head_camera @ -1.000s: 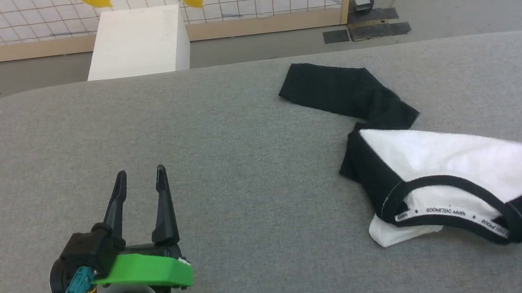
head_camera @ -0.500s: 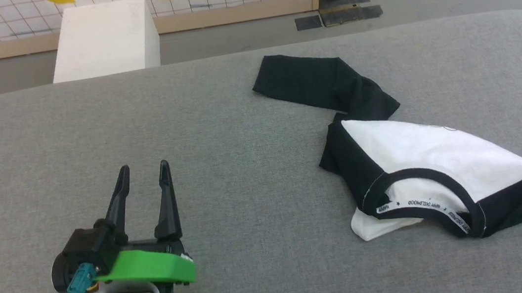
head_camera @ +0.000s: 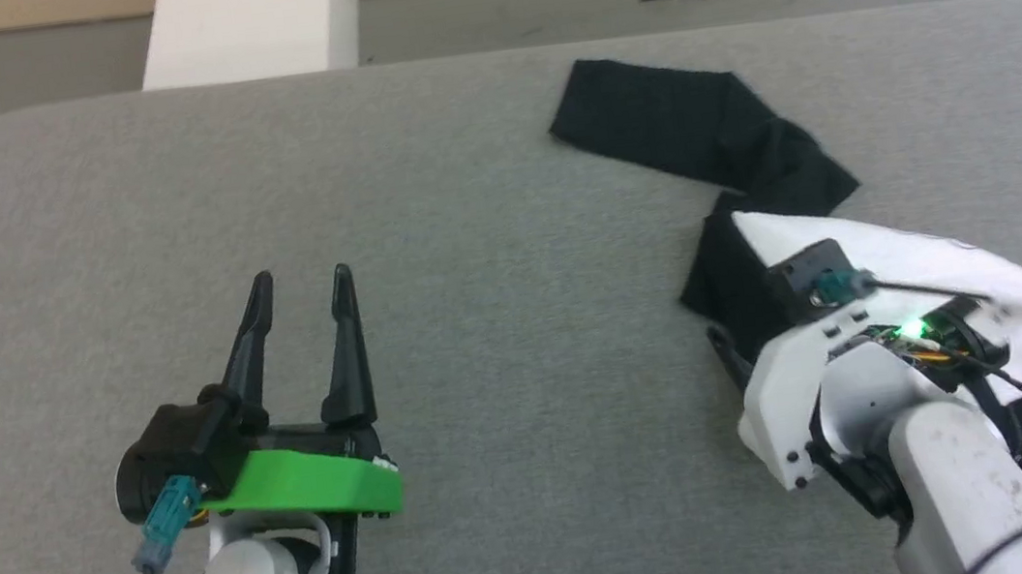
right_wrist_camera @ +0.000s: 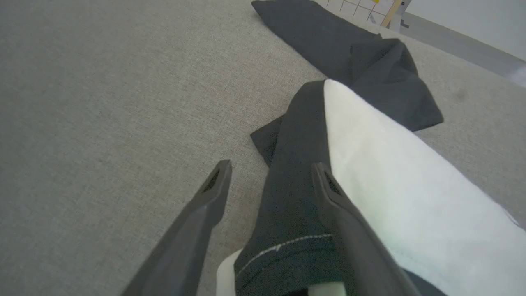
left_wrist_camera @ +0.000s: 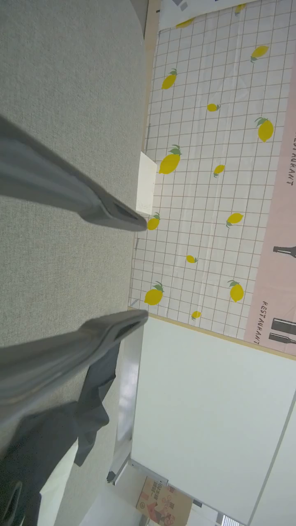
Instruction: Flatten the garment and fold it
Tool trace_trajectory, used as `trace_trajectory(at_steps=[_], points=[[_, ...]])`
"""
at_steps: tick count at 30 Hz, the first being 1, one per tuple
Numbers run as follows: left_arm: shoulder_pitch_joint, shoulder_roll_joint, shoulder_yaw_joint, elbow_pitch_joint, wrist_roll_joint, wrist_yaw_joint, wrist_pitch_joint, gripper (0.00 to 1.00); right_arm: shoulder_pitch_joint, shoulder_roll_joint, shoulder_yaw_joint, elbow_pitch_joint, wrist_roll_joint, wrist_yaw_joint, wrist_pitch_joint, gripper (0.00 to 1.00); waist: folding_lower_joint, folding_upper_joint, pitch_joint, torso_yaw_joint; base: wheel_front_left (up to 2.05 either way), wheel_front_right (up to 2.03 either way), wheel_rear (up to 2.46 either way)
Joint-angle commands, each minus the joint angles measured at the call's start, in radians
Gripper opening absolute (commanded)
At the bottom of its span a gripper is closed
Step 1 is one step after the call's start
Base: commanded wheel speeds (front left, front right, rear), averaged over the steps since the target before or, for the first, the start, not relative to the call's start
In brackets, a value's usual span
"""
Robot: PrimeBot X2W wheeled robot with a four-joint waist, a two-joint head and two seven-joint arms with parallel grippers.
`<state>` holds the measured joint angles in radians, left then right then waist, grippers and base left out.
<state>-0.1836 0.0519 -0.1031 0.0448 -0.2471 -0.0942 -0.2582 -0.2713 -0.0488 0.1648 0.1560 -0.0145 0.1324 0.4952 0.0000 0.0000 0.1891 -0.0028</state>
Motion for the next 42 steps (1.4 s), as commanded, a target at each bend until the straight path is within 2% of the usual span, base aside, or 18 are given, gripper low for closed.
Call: trace_trajectory(at_steps=[1, 6, 7, 8, 9, 10, 13, 17, 20, 23, 27, 31, 32, 33, 34, 38, 42], points=[[-0.018, -0.002, -0.002, -0.002, -0.017, 0.006, -0.004, 1.0, -0.026, -0.001, -0.011, 0.036, -0.012, -0.002, 0.032, 1.0, 0.0, 0.0, 0.044, 0.051, 0.0, 0.0, 0.0], [-0.025, -0.002, -0.007, -0.006, -0.027, 0.014, -0.004, 1.0, -0.072, -0.001, -0.043, 0.133, -0.028, -0.002, 0.176, 1.0, 0.0, 0.0, 0.079, 0.085, 0.0, 0.0, 0.0], [-0.026, -0.002, -0.009, -0.007, -0.029, 0.015, -0.004, 1.0, -0.076, -0.001, -0.047, 0.144, -0.024, -0.002, 0.203, 0.93, 0.0, 0.0, 0.085, 0.089, 0.0, 0.0, 0.0], [-0.028, -0.002, -0.01, -0.008, -0.031, 0.015, -0.004, 1.0, -0.077, -0.001, -0.05, 0.155, -0.017, -0.002, 0.237, 0.43, 0.0, 0.0, 0.09, 0.092, 0.0, 0.0, 0.0], [-0.029, -0.002, -0.011, -0.007, -0.032, 0.017, -0.004, 1.0, -0.077, -0.001, -0.051, 0.159, -0.007, -0.002, 0.262, 0.31, 0.0, 0.0, 0.092, 0.095, 0.0, 0.0, 0.0], [-0.029, -0.002, -0.012, -0.007, -0.034, 0.018, -0.004, 1.0, -0.076, -0.001, -0.051, 0.158, 0.004, -0.002, 0.284, 0.0, 0.0, 0.0, 0.094, 0.096, 0.0, 0.0, 0.0], [-0.029, -0.002, -0.012, -0.004, -0.036, 0.019, -0.004, 1.0, -0.078, -0.001, -0.056, 0.118, 0.034, -0.002, 0.259, 0.0, 0.0, 0.0, 0.093, 0.096, 0.0, 0.0, 0.0], [-0.028, -0.002, -0.013, 0.007, -0.034, 0.018, -0.004, 1.0, -0.091, -0.001, -0.03, 0.03, 0.109, -0.002, 0.127, 0.0, 0.0, 0.0, 0.067, 0.094, 0.0, 0.0, 0.0], [-0.025, -0.002, -0.011, 0.014, -0.031, 0.014, -0.004, 1.0, -0.106, -0.001, 0.062, -0.057, 0.203, -0.002, 0.015, 0.0, 0.0, 0.0, 0.041, 0.095, 0.0, 0.0, 0.0], [-0.018, -0.002, -0.01, 0.021, -0.029, 0.011, -0.004, 1.0, -0.105, -0.001, 0.201, -0.122, 0.279, -0.002, -0.042, 0.0, 0.0, 0.0, 0.017, 0.098, 0.0, 0.0, 0.0], [-0.007, -0.002, -0.006, 0.024, -0.028, 0.007, -0.004, 1.0, -0.073, -0.001, 0.413, -0.143, 0.315, -0.002, -0.009, 0.0, 0.0, 0.0, -0.004, 0.107, 0.0, 0.0, 0.0], [0.001, -0.002, -0.006, 0.026, -0.028, 0.004, -0.004, 1.0, -0.027, -0.008, 0.521, -0.068, 0.306, -0.002, 0.081, 0.0, 0.0, 0.0, -0.011, 0.118, 0.0, 0.0, 0.0], [0.003, -0.002, -0.006, 0.026, -0.029, 0.004, -0.004, 1.0, -0.018, -0.015, 0.534, -0.053, 0.305, -0.002, 0.099, 0.11, 0.0, 0.0, -0.012, 0.12, 0.0, 0.0, 0.0], [0.005, -0.002, -0.007, 0.027, -0.029, 0.004, -0.004, 1.0, -0.011, -0.023, 0.545, -0.044, 0.307, -0.002, 0.11, 0.53, 0.0, 0.0, -0.013, 0.121, 0.0, 0.0, 0.0], [0.008, -0.002, -0.006, 0.027, -0.03, 0.004, -0.004, 1.0, -0.003, -0.033, 0.548, -0.036, 0.313, -0.002, 0.12, 1.0, 0.0, 0.0, -0.014, 0.121, 0.0, 0.0, 0.0], [0.027, -0.002, 0.001, 0.032, -0.027, 0.005, -0.004, 1.0, 0.029, -0.037, 0.487, -0.073, 0.359, -0.002, 0.07, 1.0, 0.0, 0.0, -0.031, 0.11, 0.0, 0.0, 0.0], [0.045, -0.002, 0.01, 0.042, -0.019, 0.002, -0.004, 1.0, 0.069, -0.03, 0.353, -0.172, 0.371, -0.002, -0.067, 1.0, 0.0, 0.0, -0.057, 0.085, 0.0, 0.0, 0.0]])
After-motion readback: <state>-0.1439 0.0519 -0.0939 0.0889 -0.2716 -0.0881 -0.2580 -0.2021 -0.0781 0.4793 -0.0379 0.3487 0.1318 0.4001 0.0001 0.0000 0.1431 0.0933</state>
